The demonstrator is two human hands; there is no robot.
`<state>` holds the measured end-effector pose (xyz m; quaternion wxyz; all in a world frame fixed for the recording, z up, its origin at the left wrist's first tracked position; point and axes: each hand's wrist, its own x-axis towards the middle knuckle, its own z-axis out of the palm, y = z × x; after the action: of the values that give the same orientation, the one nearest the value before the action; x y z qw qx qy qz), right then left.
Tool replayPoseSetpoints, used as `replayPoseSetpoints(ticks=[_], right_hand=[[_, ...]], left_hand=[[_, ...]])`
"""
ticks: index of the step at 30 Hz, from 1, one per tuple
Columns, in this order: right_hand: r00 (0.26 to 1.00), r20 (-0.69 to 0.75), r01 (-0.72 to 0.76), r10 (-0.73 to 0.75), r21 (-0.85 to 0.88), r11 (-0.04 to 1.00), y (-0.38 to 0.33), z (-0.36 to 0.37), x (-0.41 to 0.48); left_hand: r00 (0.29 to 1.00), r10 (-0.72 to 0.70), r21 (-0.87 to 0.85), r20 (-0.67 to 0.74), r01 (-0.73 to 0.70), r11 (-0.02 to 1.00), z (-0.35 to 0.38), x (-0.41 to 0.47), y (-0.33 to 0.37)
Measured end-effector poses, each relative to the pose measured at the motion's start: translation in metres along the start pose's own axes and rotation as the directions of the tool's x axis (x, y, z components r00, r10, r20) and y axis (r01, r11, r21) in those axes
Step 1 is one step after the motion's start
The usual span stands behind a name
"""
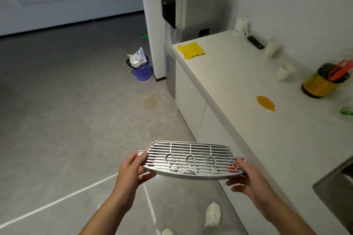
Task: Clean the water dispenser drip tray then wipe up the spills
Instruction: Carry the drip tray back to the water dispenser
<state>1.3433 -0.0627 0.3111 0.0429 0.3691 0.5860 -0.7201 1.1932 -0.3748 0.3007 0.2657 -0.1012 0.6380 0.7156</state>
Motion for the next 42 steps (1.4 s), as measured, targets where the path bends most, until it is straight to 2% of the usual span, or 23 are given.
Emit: replayPoseSetpoints(ticks=[6, 14, 21, 26, 30, 35, 38, 42], right_hand=[[0.997, 0.079, 0.012, -0.002, -0.131, 0.991, -0.039, 0.074, 0.086], [0.972, 0.234, 0.015, 0.027, -0.179, 0.984, -0.112, 0.169, 0.220], [0.964, 0.264, 0.035, 0.031, -0.241, 0.970, -0.180, 0.242, 0.316], [0.979, 0.202, 0.026, 0.025, -0.244, 0.969, -0.215, 0.301, 0.386], [0.994, 0.111, 0.020, 0.002, -0.190, 0.982, -0.248, 0.350, 0.431], [1.000, 0.001, -0.031, 0.031, -0.057, 0.998, -0.292, 0.396, 0.478], [0.998, -0.014, -0.056, 0.056, 0.012, 0.998, -0.314, 0.413, 0.504], [0.995, -0.074, -0.052, 0.070, 0.228, 0.972, -0.331, 0.420, 0.543]], left_hand=[[0.992, -0.038, -0.071, -0.122, 0.029, 0.997, -0.051, 0.067, 0.033], [0.948, -0.017, -0.120, -0.317, -0.022, 0.993, -0.094, 0.159, 0.107], [0.935, -0.018, -0.119, -0.355, -0.026, 0.993, -0.127, 0.254, 0.165], [0.951, -0.026, -0.105, -0.309, -0.007, 0.994, -0.164, 0.357, 0.209], [0.981, -0.024, -0.069, -0.195, 0.010, 0.998, -0.192, 0.445, 0.260], [0.998, 0.006, 0.047, -0.066, -0.002, 0.999, -0.212, 0.542, 0.332], [1.000, 0.022, 0.124, -0.008, -0.021, 0.992, -0.211, 0.597, 0.363], [0.998, -0.045, 0.107, 0.049, 0.039, 0.993, -0.197, 0.669, 0.392]])
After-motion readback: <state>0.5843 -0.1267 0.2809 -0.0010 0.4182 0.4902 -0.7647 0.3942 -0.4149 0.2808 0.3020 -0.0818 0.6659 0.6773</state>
